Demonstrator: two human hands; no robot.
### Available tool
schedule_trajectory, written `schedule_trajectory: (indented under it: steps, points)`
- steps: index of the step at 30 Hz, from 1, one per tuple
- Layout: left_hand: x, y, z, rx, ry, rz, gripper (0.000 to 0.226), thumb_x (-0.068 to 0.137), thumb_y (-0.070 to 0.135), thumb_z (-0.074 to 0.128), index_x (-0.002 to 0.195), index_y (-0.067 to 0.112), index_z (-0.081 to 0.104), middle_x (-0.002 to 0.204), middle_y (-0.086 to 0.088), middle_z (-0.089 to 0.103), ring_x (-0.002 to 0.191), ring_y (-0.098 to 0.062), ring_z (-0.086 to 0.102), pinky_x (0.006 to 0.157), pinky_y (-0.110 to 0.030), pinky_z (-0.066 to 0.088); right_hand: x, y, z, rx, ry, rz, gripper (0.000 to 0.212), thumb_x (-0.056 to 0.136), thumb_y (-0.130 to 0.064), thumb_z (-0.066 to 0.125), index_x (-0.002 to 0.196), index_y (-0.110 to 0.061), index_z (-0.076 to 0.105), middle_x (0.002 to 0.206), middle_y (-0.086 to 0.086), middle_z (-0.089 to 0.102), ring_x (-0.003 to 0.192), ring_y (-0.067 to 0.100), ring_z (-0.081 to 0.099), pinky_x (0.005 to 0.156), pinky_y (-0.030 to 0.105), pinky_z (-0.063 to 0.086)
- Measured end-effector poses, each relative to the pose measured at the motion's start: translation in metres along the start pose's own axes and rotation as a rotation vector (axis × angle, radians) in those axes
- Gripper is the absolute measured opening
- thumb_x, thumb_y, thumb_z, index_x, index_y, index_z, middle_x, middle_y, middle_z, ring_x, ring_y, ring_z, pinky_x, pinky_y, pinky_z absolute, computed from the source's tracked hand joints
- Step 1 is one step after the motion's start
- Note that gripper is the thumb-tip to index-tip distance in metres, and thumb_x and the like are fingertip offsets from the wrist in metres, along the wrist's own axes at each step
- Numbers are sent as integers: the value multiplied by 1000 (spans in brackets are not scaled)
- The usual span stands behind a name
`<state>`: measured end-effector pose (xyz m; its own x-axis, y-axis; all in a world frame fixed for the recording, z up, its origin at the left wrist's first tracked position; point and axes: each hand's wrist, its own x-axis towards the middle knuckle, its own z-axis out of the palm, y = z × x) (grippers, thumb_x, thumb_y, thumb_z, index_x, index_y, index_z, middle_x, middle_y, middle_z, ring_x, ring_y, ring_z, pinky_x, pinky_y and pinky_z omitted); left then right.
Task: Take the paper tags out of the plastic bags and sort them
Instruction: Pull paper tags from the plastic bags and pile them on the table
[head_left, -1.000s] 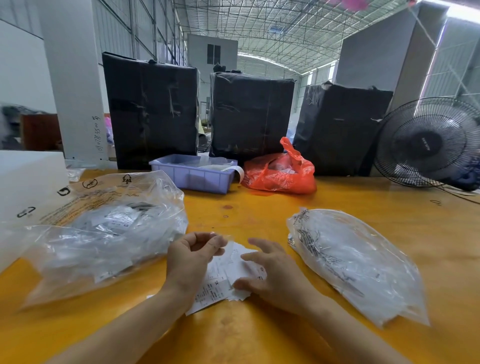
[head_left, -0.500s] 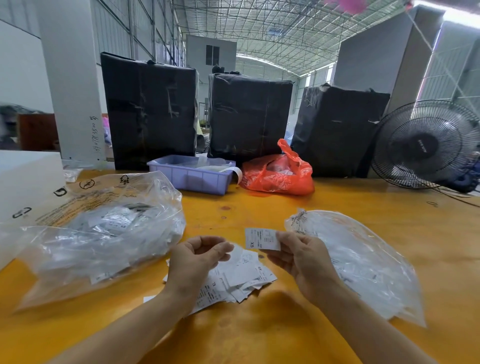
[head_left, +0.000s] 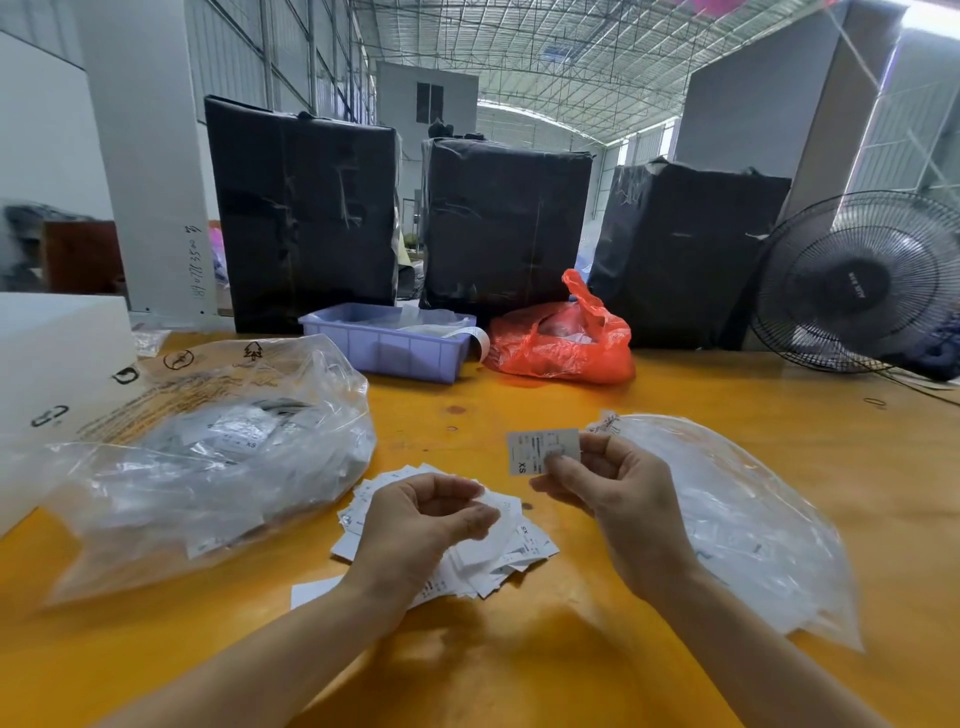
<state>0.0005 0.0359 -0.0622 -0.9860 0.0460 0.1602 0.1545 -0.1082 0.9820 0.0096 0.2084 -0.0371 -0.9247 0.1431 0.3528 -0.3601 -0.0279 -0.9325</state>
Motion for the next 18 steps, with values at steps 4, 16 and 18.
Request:
schedule_trajectory:
  steps: [4,16,18]
  points:
    - [0,0,0,7,-5,-10,26,64,-3,80,86,2,69,73,-11,73,60,-14,68,56,-14,50,-3,-1,5,-118,-96,-87,10,80,1,68,89,-3,65,80,6,74,65,22,71,60,22,56]
    - [-1,1,1,50,-83,-30,27,69,4,79,92,7,66,75,-6,75,61,-10,68,55,-12,47,-7,5,9,-272,-55,-223,12,80,-1,70,80,-13,67,76,-2,74,64,14,71,59,21,56]
    - [-1,1,1,53,-91,-30,26,70,4,78,93,7,66,76,-6,75,62,-11,69,56,-13,47,-7,3,9,-281,-47,-239,12,81,-2,70,81,-13,67,78,-3,74,63,13,71,59,20,55]
